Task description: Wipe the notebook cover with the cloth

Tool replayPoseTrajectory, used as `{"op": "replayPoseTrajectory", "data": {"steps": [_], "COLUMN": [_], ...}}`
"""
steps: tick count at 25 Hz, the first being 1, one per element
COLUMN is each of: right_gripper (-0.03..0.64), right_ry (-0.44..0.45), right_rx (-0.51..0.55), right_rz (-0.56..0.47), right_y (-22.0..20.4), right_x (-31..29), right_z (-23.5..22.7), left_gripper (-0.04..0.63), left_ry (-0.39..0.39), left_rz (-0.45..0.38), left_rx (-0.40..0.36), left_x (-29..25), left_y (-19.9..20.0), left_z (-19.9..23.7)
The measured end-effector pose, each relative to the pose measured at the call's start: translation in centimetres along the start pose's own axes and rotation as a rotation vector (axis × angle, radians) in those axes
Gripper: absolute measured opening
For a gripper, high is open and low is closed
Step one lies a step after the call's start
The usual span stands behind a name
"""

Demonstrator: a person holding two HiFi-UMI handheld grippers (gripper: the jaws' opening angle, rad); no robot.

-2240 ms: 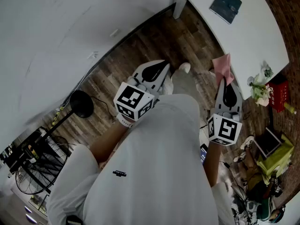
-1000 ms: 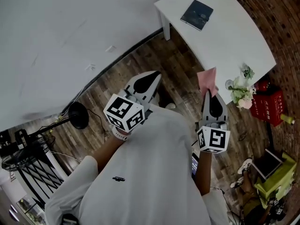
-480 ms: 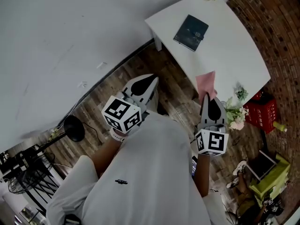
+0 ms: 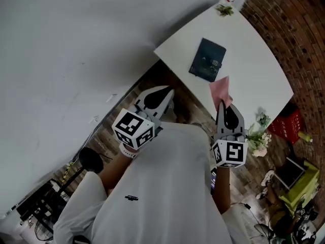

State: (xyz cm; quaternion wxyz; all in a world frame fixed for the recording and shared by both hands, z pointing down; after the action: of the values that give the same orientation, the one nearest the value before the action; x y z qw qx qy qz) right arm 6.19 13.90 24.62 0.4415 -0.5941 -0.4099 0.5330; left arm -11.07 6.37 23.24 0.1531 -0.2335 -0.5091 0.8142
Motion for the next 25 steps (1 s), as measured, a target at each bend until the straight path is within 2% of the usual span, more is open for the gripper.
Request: {"op": "replayPoseTrajectory", "data": {"steps": [5, 14, 25], "right_gripper": [0.02, 0.02, 0.02], "right_ry": [-0.014, 0.047, 0.117], "right_rx": [0.006, 0.001, -0.02], "right_rz": [-0.004, 0.072, 0.164], "right_y": [1.2, -0.7, -5.6], "right_x": [-3.2, -5.6, -10.3], "right_z": [-0.6, -2.9, -7.3], "left_gripper": [0.025, 0.025, 0.025], "left_ry": [-0.009, 0.007, 0.048], "left_rz": [0.039, 0.082, 0.212], "left_rx": [0.0, -0.003, 0.009], "left_x": [-2.2, -5.9, -12.5], "left_y": [0.7, 0.4, -4.5], "left_z": [2.8, 2.6, 4.4]}}
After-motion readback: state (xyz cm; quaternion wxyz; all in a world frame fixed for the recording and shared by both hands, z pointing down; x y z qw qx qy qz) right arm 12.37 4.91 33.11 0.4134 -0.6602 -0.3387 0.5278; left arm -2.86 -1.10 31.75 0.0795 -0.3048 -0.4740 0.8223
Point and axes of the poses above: the fingertips, and each gripper's own axes: x backward along the fingers, z to its left, y out of its top, the point moved 2 cm from there along x, backward along the fingers, and after that the axes turned 5 degrees about -z, right-handed, at the moved point
